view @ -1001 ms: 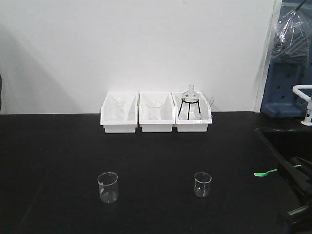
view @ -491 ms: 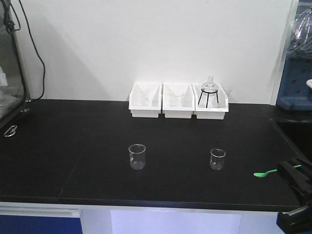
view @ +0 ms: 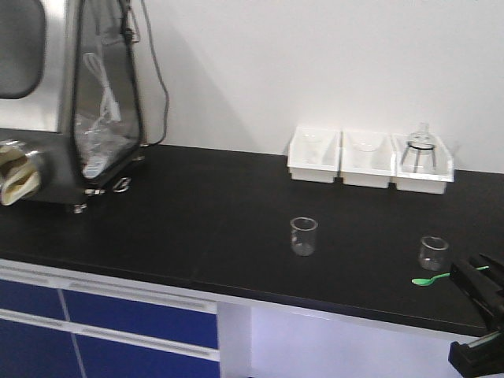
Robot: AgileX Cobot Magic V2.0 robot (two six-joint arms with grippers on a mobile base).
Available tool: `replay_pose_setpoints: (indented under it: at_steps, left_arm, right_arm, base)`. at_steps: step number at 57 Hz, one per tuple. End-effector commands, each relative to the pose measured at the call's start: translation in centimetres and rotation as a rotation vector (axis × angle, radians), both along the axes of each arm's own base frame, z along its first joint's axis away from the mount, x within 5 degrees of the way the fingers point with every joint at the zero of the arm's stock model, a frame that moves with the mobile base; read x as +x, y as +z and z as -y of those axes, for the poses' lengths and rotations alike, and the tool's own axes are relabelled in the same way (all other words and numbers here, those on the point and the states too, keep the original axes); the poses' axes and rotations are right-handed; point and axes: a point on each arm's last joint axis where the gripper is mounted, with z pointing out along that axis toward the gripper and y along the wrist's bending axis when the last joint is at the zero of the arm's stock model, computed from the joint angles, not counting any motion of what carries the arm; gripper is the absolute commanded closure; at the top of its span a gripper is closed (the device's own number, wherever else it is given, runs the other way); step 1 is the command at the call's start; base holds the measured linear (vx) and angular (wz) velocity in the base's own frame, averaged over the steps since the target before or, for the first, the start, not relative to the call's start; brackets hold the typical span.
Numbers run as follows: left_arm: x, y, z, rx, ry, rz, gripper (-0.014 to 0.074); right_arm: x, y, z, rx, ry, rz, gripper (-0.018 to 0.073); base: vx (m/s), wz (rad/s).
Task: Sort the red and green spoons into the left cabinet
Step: 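Drive the base back from the bench holding both spoons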
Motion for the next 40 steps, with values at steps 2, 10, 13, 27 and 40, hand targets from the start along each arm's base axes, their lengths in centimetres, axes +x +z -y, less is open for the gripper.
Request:
replay_pose_setpoints:
  at_steps: [2,10,13,27,40]
  left_arm:
    - [-0.26,1.57,0.14,-0.031,-0.023,0.091,0.0603]
    - [-0.26,1.57,0.14,-0.031,-0.023,0.091,0.0603]
    - [-0.26,1.57,0.14,-0.031,-0.023,0.091,0.0603]
    - [-0.26,1.57,0.14,-0.032,-0.024,0.091,0.0603]
    - [-0.31,1.60,0.13,-0.032,-0.023,0.093,0.0603]
  right_arm:
    - [-0.13,1.63,-0.24,0.027,0.031,0.092,0.0538]
    - [-0.13,1.63,-0.24,0.027,0.031,0.092,0.0538]
    - [-0.13,1.63,-0.24,0.027,0.031,0.092,0.0538]
    - [-0.13,1.63,-0.24,0.027,0.031,0.092,0.0538]
    - [-0.13,1.62,-0.23,0.026,0.030,0.092,0.0538]
  base:
    - [-0.09,0.72]
    - [-0.07,0.84]
    - [-0.04,1.00]
    - [0.00,1.08]
    - [0.06,0.84]
